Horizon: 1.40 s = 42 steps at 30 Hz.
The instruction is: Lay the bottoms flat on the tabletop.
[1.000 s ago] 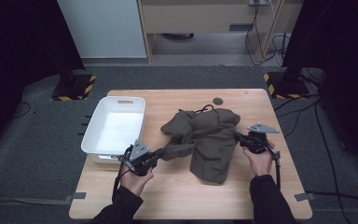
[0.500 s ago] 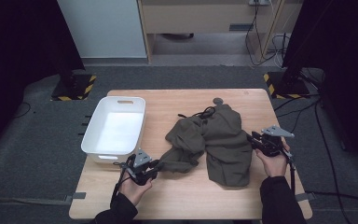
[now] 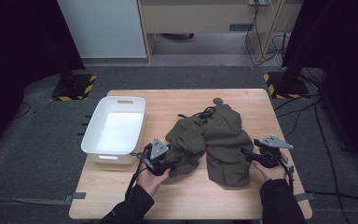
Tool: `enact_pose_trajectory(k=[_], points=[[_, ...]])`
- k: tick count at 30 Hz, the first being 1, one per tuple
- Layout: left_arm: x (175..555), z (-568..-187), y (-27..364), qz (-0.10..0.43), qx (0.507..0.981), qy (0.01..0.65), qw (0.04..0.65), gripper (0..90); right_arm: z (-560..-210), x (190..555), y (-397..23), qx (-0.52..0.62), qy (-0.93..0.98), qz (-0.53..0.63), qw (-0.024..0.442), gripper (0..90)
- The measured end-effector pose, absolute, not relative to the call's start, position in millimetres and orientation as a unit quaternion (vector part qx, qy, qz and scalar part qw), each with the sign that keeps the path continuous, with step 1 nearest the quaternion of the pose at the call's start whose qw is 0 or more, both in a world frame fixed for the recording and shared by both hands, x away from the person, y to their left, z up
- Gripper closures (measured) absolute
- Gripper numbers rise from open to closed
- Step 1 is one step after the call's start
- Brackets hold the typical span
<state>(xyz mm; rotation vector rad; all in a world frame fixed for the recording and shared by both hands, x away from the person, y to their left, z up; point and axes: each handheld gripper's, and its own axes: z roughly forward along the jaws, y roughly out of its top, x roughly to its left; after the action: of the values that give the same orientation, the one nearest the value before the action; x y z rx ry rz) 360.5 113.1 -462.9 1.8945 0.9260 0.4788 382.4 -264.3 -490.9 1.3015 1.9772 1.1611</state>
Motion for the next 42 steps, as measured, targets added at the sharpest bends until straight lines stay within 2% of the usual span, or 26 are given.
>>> enact_pose_trajectory(k=[6, 9, 13, 16, 19, 23, 25, 33, 42], points=[[377, -463, 88, 0.183, 0.757, 0.384, 0.495, 35.7, -502, 378, -266, 0.491, 0.727, 0.421, 0.229, 29.0], [386, -467, 78, 0.187, 0.762, 0.389, 0.483, 40.3, -508, 379, -266, 0.499, 0.729, 0.418, 0.212, 30.2], [397, -476, 73, 0.186, 0.775, 0.388, 0.463, 59.9, -517, 382, -262, 0.496, 0.745, 0.402, 0.192, 37.0], [401, -478, 76, 0.176, 0.779, 0.392, 0.457, 78.5, -518, 383, -261, 0.493, 0.752, 0.397, 0.181, 51.1], [403, -474, 82, 0.179, 0.779, 0.391, 0.457, 87.8, -516, 384, -262, 0.494, 0.757, 0.392, 0.171, 66.4], [404, -461, 95, 0.199, 0.776, 0.389, 0.456, 89.4, -511, 383, -265, 0.493, 0.757, 0.396, 0.165, 84.4], [405, -451, 103, 0.212, 0.773, 0.388, 0.455, 89.6, -507, 382, -267, 0.496, 0.752, 0.401, 0.166, 88.3], [420, -410, 135, 0.274, 0.765, 0.391, 0.432, 89.6, -498, 381, -280, 0.501, 0.740, 0.409, 0.186, 90.0], [458, -412, 150, 0.325, 0.763, 0.429, 0.357, 89.6, -489, 382, -291, 0.511, 0.721, 0.392, 0.258, 90.0]])
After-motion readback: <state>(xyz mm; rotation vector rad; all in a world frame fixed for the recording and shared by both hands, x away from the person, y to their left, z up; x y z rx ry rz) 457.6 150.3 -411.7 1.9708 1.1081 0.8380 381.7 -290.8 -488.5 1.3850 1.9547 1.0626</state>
